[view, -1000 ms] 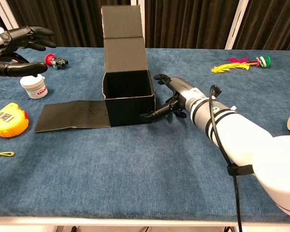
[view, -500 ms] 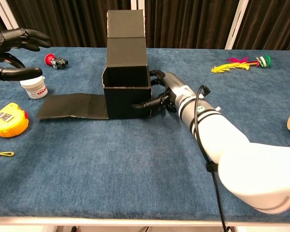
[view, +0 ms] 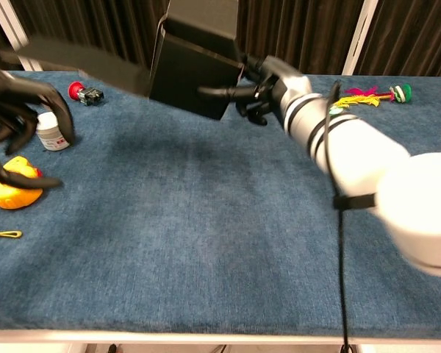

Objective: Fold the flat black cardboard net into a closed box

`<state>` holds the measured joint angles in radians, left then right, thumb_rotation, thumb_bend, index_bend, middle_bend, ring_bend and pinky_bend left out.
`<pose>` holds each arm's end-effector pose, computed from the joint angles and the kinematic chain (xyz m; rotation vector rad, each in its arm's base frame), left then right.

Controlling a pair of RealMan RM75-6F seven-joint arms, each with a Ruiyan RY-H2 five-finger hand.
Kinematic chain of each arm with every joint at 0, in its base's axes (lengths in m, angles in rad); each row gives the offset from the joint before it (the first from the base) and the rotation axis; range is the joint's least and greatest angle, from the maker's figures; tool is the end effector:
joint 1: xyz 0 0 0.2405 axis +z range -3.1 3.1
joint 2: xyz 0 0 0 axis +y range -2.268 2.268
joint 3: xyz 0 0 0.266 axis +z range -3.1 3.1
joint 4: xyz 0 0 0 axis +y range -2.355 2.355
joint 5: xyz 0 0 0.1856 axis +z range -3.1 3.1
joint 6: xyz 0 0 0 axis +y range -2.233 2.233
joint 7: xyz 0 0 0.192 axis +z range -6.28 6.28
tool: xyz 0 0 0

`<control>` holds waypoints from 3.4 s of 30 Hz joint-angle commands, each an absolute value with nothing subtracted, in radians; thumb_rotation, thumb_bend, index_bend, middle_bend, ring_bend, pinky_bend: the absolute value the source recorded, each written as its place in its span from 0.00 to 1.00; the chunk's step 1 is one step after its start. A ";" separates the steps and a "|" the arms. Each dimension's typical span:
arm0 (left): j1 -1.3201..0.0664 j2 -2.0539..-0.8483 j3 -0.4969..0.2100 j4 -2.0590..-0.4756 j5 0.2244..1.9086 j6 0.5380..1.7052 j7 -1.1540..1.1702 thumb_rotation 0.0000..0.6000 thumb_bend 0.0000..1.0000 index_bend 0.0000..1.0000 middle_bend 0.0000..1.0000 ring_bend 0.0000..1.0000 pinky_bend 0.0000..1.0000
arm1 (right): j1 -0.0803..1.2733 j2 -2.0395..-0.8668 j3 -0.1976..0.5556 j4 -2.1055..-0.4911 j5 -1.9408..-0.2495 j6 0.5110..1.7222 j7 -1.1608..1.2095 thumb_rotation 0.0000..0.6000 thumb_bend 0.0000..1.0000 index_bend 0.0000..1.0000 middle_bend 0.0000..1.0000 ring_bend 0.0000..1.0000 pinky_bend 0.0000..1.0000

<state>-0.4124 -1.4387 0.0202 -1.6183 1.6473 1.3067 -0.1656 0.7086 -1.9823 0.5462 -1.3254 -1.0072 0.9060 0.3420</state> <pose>-0.1752 0.2731 0.0358 -1.7699 -1.1934 -1.3857 -0.0756 -0.3969 -0.0816 1.0488 -2.0281 1.6120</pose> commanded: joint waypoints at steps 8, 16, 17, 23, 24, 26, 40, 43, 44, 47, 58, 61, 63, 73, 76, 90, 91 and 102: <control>-0.505 -1.562 -0.088 -1.362 1.627 1.266 -0.093 1.00 0.15 0.31 0.31 0.71 0.99 | 0.565 -1.768 0.463 -1.596 -1.039 0.916 0.390 1.00 0.43 0.43 0.50 0.77 1.00; -0.554 -1.600 -0.122 -1.245 1.722 1.384 -0.096 1.00 0.24 0.28 0.30 0.71 1.00 | 0.528 -1.733 0.376 -1.613 -1.063 0.924 0.389 1.00 0.43 0.44 0.49 0.77 1.00; -0.560 -1.605 -0.122 -1.242 1.725 1.385 -0.104 1.00 0.23 0.28 0.30 0.72 1.00 | 0.528 -1.735 0.370 -1.611 -1.065 0.924 0.391 1.00 0.43 0.44 0.49 0.77 1.00; -0.603 -1.658 -0.116 -1.207 1.741 1.378 -0.148 1.00 0.21 0.29 0.31 0.72 1.00 | 0.533 -1.758 0.348 -1.584 -1.073 0.923 0.399 1.00 0.43 0.44 0.49 0.77 1.00; -0.610 -1.668 -0.114 -1.192 1.749 1.380 -0.149 1.00 0.21 0.29 0.31 0.72 1.00 | 0.536 -1.762 0.345 -1.577 -1.076 0.923 0.395 1.00 0.43 0.44 0.49 0.77 1.00; -0.627 -1.690 -0.111 -1.157 1.764 1.387 -0.151 1.00 0.20 0.29 0.31 0.71 1.00 | 0.541 -1.773 0.336 -1.560 -1.077 0.925 0.384 1.00 0.43 0.44 0.49 0.77 1.00; -0.703 -1.814 -0.069 -0.911 1.828 1.443 -0.205 1.00 0.18 0.29 0.28 0.71 1.00 | 0.588 -1.829 0.314 -1.459 -1.054 0.917 0.275 1.00 0.43 0.43 0.48 0.77 1.00; -0.711 -1.834 -0.061 -0.870 1.821 1.443 -0.236 1.00 0.17 0.27 0.26 0.71 1.00 | 0.595 -1.832 0.313 -1.441 -1.057 0.908 0.273 1.00 0.35 0.42 0.47 0.77 1.00; -0.714 -1.840 -0.058 -0.854 1.822 1.443 -0.241 1.00 0.17 0.27 0.25 0.71 1.00 | 0.597 -1.834 0.312 -1.435 -1.057 0.907 0.270 1.00 0.33 0.41 0.47 0.77 1.00; -0.722 -1.864 -0.044 -0.805 1.822 1.443 -0.264 1.00 0.17 0.27 0.25 0.71 1.00 | 0.603 -1.840 0.311 -1.416 -1.052 0.902 0.258 1.00 0.33 0.41 0.46 0.77 1.00; -0.735 -1.942 -0.008 -0.650 1.810 1.452 -0.333 1.00 0.17 0.28 0.25 0.71 1.00 | 0.626 -1.856 0.296 -1.349 -1.072 0.898 0.208 1.00 0.22 0.38 0.45 0.77 1.00; -0.738 -1.962 0.001 -0.619 1.806 1.449 -0.351 1.00 0.17 0.28 0.25 0.71 1.00 | 0.627 -1.854 0.287 -1.336 -1.086 0.899 0.200 1.00 0.19 0.36 0.44 0.77 1.00; -0.742 -1.973 0.008 -0.602 1.806 1.448 -0.357 1.00 0.17 0.29 0.25 0.71 1.00 | 0.628 -1.850 0.280 -1.328 -1.099 0.898 0.197 1.00 0.18 0.35 0.43 0.77 1.00; -0.765 -2.008 0.045 -0.531 1.817 1.444 -0.345 1.00 0.16 0.30 0.26 0.71 1.00 | 0.630 -1.824 0.250 -1.293 -1.171 0.876 0.248 1.00 0.18 0.25 0.37 0.76 1.00; -0.774 -2.004 0.053 -0.529 1.821 1.445 -0.331 1.00 0.16 0.32 0.29 0.71 1.00 | 0.626 -1.820 0.248 -1.293 -1.180 0.877 0.267 1.00 0.18 0.24 0.36 0.76 1.00; -0.795 -1.981 0.086 -0.556 1.830 1.426 -0.243 1.00 0.16 0.41 0.40 0.71 1.00 | 0.617 -1.807 0.240 -1.301 -1.204 0.881 0.305 1.00 0.18 0.21 0.35 0.76 1.00; -0.798 -1.978 0.090 -0.560 1.831 1.417 -0.239 1.00 0.16 0.41 0.39 0.71 1.00 | 0.617 -1.805 0.239 -1.303 -1.204 0.880 0.306 1.00 0.18 0.21 0.35 0.76 1.00; -0.818 -1.961 0.122 -0.594 1.842 1.362 -0.197 1.00 0.16 0.44 0.42 0.71 1.00 | 0.617 -1.803 0.230 -1.282 -1.212 0.878 0.307 1.00 0.18 0.21 0.35 0.75 1.00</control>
